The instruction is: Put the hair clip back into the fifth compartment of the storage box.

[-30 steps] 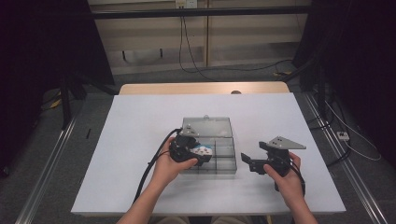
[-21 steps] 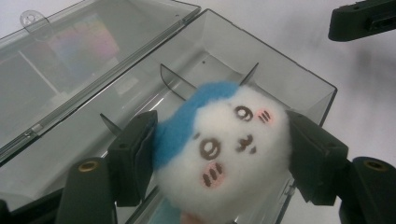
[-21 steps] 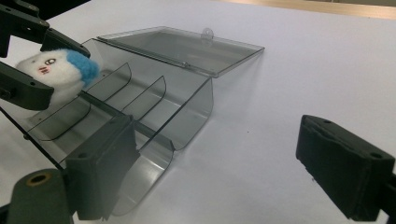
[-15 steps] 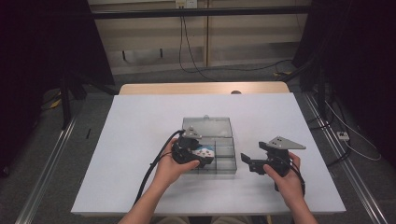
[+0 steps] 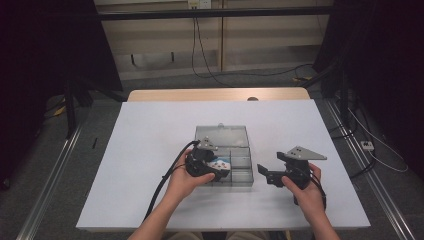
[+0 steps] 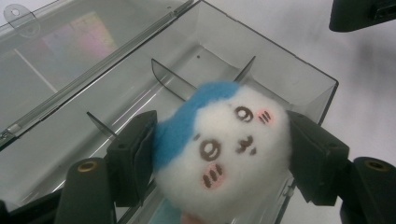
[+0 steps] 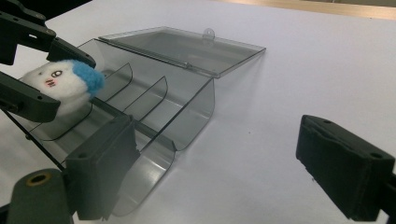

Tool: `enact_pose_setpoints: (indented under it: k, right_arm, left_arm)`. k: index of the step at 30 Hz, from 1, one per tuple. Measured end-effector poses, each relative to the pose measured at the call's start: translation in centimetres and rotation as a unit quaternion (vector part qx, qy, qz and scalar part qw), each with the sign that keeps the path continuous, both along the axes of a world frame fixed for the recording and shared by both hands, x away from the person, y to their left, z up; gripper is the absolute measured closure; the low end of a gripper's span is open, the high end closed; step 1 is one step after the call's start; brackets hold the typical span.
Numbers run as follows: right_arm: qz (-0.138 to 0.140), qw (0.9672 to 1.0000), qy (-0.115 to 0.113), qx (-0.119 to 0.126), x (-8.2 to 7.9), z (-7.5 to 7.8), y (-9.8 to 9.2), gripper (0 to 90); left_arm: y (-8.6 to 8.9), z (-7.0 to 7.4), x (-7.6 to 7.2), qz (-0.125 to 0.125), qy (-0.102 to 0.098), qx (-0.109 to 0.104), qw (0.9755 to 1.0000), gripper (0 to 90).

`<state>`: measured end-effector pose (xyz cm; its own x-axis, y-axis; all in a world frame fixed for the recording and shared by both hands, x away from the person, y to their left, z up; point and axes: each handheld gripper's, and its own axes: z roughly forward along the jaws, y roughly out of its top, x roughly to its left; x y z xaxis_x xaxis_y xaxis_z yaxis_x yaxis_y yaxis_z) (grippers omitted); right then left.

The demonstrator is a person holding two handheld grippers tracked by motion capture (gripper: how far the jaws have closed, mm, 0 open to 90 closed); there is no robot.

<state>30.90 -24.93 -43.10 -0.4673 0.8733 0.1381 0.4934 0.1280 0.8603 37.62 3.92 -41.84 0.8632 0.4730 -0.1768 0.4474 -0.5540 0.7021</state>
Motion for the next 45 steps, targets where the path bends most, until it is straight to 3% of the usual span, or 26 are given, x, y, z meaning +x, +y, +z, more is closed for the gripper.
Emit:
enact_pose_setpoints:
  k: [27,45]
  right_arm:
    - [-0.001,1.0,0.0,0.001,0.04,0.0,-0.09,11.9]
    - [-0.001,1.0,0.0,0.0,0.07,0.0,-0.07,11.9]
  left_arm:
    - [-0.27,-0.51,0.06,-0.004,0.006,0.005,1.0,30.7]
    - [-0.51,-0.7,-0.13,-0.011,0.022,0.009,0.9997,29.2]
